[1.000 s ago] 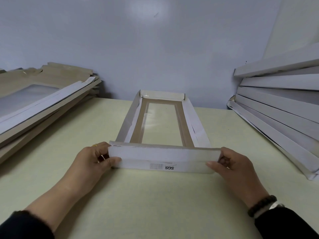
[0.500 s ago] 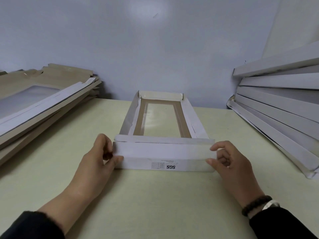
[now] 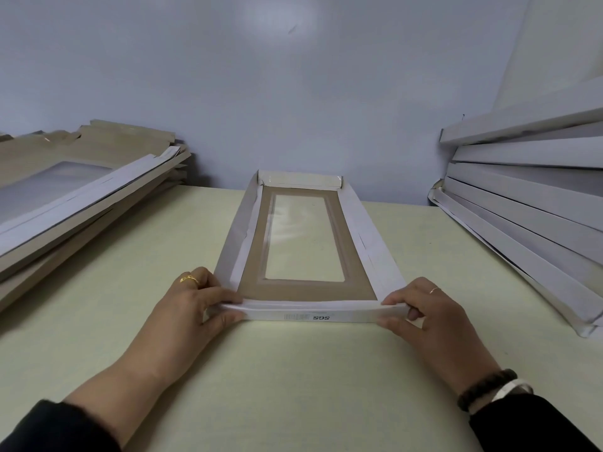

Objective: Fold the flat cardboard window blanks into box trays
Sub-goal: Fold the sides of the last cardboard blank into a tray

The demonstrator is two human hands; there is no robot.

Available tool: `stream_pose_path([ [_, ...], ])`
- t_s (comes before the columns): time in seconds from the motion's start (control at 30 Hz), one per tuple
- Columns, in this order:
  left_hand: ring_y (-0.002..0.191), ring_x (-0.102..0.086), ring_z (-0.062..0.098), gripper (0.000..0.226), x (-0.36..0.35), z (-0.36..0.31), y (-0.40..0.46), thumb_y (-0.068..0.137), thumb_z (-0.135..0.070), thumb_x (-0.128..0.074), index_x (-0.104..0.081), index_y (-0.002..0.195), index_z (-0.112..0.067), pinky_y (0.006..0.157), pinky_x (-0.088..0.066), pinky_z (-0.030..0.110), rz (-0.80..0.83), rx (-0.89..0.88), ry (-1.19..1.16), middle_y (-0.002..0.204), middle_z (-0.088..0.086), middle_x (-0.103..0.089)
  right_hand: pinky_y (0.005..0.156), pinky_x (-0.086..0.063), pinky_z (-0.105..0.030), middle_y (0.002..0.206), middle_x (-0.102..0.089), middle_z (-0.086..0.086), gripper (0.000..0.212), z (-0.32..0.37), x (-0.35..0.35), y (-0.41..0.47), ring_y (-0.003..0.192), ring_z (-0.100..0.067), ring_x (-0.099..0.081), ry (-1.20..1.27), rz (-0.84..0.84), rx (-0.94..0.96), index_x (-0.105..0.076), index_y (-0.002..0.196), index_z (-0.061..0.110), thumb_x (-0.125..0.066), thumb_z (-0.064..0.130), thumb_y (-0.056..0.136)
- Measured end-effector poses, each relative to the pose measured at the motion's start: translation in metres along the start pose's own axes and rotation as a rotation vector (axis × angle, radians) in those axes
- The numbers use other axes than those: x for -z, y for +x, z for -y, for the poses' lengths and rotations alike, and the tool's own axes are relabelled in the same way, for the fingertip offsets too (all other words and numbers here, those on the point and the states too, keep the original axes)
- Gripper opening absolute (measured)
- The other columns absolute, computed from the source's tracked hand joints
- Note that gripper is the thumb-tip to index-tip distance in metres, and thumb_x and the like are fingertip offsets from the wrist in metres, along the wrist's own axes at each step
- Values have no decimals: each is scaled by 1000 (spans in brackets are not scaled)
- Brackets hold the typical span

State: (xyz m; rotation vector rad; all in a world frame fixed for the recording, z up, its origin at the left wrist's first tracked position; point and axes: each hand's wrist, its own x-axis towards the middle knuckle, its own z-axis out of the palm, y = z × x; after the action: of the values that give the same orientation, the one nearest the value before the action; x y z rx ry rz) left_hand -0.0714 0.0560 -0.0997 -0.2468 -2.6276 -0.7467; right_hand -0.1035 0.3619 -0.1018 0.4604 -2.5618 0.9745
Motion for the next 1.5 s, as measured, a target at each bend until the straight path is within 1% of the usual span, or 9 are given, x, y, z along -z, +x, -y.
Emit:
stream_pose_path([
  [0.13, 78, -52, 10, 5, 1, 0, -1, 77, -24, -71, -74, 80, -21, 63, -38, 19, 31, -13, -12, 91, -14, -43, 63, -37, -9, 82, -48, 7, 14, -1, -2, 0, 72, -4, -48, -82, 43, 33, -65, 73, 17, -78, 20, 71],
  [0.27, 74, -50, 15, 37, 4, -3, 0, 77, -49, -57, -71, 72, -16, 63, -37, 24, 77, -14, 68, 89, -12, -46, 64, -35, -29, 79, -53, 3, 24, 4, -2, 1, 65, -18, -51, -309, -37, 182, -65, 62, 13, -70, 32, 75],
  [0.4, 87, -51, 20, 67, 6, -19, 0, 81, -69, -26, -64, 55, -20, 91, -28, 38, 16, -114, 356, 82, -5, -54, 70, -28, -28, 69, -57, 4, 40, 17, -3, 1, 69, -21, -54, -457, -26, 359, -57, 56, 13, -46, 41, 82],
  [0.6, 88, -52, 16, 65, -28, -64, 4, 85, -65, -17, -64, 90, -21, 76, -31, 22, 219, -322, 202, 86, -6, -53, 57, -30, -25, 60, -54, -2, 41, 40, -26, -5, 57, -20, -49, -296, 202, 443, -53, 60, 11, -37, 37, 87],
  [0.7, 89, -51, 16, 49, -36, -74, 5, 92, -57, -27, -60, 100, -23, 71, -36, 25, 250, -311, 122, 86, -7, -48, 70, -37, -26, 77, -56, 6, 56, 39, -26, -1, 75, -15, -48, -192, 302, 365, -63, 83, 8, -27, 51, 87],
  [0.83, 100, -52, 11, 27, -35, -73, 5, 97, -39, -40, -55, 120, -41, 82, -42, 30, 284, -275, 67, 104, -11, -55, 83, -37, -19, 97, -56, 24, 47, 31, -17, -1, 92, -8, -46, 28, 259, 301, -64, 110, 23, -34, 51, 86],
  [1.07, 93, -51, 13, 25, -35, -73, 3, 97, -40, -38, -59, 104, -30, 75, -41, 31, 276, -226, 131, 93, -9, -51, 87, -40, -21, 106, -64, 12, 64, 19, -10, 4, 98, -7, -48, -166, 394, 319, -67, 106, 19, -36, 66, 77],
  [1.27, 91, -48, 13, 26, -37, -72, 1, 97, -40, -37, -57, 97, -24, 70, -37, 29, 265, -230, 157, 88, -9, -47, 71, -33, -22, 84, -53, 9, 33, 24, -7, 6, 79, -10, -40, -288, 381, 395, -57, 82, 18, -50, 50, 79],
  [1.5, 88, -48, 14, 24, -36, -74, 0, 97, -39, -37, -56, 94, -26, 64, -31, 27, 271, -217, 173, 83, -10, -40, 70, -29, -22, 80, -43, 11, 40, 23, -9, 5, 76, -11, -36, -364, 397, 418, -51, 80, 17, -33, 53, 80],
])
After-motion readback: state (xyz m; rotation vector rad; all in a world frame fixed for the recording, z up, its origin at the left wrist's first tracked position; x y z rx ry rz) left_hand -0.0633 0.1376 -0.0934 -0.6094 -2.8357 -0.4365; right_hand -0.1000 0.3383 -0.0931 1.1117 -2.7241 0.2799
